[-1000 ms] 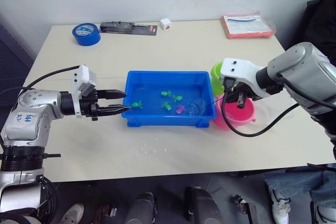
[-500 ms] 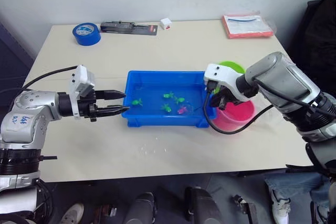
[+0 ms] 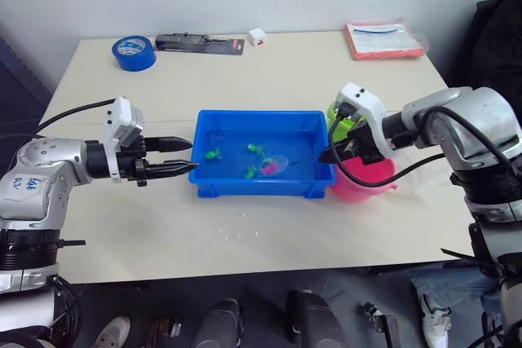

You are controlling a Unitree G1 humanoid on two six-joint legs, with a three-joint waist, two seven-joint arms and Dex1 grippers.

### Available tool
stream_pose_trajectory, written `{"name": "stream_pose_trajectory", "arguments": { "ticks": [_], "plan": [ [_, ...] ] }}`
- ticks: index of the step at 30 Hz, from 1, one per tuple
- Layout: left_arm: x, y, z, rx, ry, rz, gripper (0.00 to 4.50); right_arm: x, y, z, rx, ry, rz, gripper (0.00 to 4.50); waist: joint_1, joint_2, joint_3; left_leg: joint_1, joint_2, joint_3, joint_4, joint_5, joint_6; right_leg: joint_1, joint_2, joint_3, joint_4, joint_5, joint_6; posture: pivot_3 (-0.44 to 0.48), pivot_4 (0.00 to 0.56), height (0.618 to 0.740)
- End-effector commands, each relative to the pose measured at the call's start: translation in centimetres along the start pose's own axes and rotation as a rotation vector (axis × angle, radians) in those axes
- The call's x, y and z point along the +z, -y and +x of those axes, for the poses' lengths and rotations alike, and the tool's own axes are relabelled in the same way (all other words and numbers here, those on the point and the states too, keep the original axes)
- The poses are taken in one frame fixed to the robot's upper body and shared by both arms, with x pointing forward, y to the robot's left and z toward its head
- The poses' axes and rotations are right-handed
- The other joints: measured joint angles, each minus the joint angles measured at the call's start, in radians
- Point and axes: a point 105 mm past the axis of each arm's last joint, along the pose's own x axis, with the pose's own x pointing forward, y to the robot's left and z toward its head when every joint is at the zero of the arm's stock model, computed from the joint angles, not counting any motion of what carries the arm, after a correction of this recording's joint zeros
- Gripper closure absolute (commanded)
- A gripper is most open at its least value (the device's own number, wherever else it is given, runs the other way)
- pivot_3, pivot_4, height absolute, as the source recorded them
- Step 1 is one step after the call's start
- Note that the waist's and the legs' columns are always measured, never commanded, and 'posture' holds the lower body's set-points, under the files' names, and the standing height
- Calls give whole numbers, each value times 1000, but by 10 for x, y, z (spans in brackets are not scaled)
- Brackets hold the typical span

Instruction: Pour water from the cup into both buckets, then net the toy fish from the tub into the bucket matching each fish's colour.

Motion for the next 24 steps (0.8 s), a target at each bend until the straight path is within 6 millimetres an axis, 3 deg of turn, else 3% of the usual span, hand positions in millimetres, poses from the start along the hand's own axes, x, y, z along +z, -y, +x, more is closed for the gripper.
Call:
{"name": "stream_pose_trajectory", "arguments": {
  "ticks": [1,12,17,20,24],
  "plan": [
    [12,-2,-1,-1,22,44,1714,5,-1,-10,-14,49,1,3701,0,0,0,0,0,0,0,0,0,0,0,0,0,0,0,0,150,737],
    [16,-1,8,-59,24,60,1714,1,5,-17,-42,180,12,3701,1,0,0,0,0,0,0,0,0,0,0,0,0,0,0,0,150,737],
    [20,3,18,-113,39,84,1714,-18,4,-46,-103,311,-23,3701,10,0,0,-1,-1,-2,0,0,0,1,-1,-2,0,0,0,0,150,737],
    [26,0,30,-141,67,103,1714,-36,9,-83,-244,376,-55,3701,22,0,0,-1,-2,-2,1,0,1,1,-1,-2,-1,0,0,0,150,737],
    [26,-4,35,-157,71,105,1714,-43,10,-118,-375,477,-98,3701,22,0,0,0,-1,1,1,0,1,2,0,-2,-1,0,0,0,150,737]
  ]
}}
